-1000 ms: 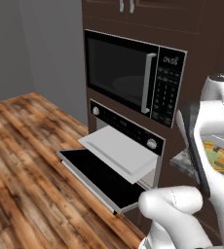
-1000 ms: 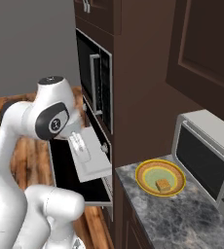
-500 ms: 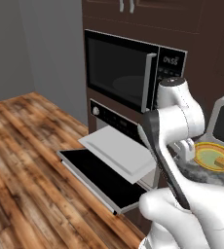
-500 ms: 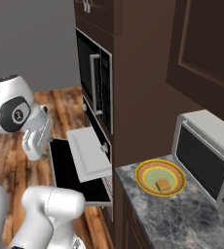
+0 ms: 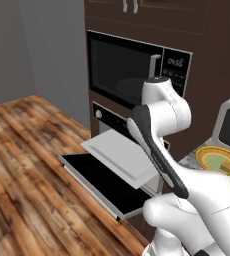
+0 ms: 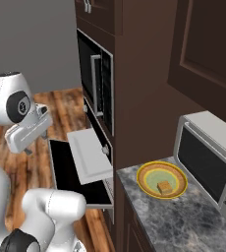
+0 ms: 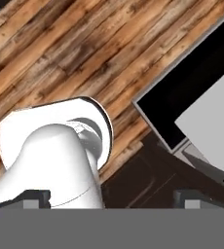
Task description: Take the baked cake out of the oven and place it on the plate for cooling. Then close the oven door.
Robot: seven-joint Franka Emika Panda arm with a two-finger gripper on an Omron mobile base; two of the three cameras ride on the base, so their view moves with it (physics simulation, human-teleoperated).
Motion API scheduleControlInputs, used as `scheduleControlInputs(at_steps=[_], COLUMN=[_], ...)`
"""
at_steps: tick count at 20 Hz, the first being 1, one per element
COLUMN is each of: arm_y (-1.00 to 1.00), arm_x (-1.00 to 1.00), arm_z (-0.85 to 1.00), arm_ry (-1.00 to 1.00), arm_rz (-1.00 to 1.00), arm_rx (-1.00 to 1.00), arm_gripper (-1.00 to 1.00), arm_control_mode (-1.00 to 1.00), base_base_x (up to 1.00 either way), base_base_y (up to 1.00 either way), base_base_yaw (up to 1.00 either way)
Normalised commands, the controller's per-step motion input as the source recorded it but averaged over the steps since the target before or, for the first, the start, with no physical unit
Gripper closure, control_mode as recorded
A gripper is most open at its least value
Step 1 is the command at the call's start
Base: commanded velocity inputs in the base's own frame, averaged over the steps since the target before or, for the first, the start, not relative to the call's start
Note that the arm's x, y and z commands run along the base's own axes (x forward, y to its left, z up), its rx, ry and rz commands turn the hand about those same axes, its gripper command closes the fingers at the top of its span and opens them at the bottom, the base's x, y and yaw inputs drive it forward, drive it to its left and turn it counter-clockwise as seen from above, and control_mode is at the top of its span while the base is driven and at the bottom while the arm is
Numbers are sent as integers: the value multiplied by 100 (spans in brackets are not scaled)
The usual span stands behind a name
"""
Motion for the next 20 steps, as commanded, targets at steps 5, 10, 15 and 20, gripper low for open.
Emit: scheduleControlInputs(at_steps=[5,10,15,20], arm_y=[15,38,48,31], arm_x=[24,20,69,92], arm_z=[-49,-60,-59,-56], arm_ry=[-7,-6,6,14], arm_rz=[-35,-33,-24,-16], arm_rx=[20,9,-3,-4], arm_gripper=[-100,-100,-100,-100], arm_control_mode=[-100,-100,-100,-100], base_base_x=[0,0,0,0], base_base_y=[0,0,0,0], base_base_yaw=[0,0,0,0])
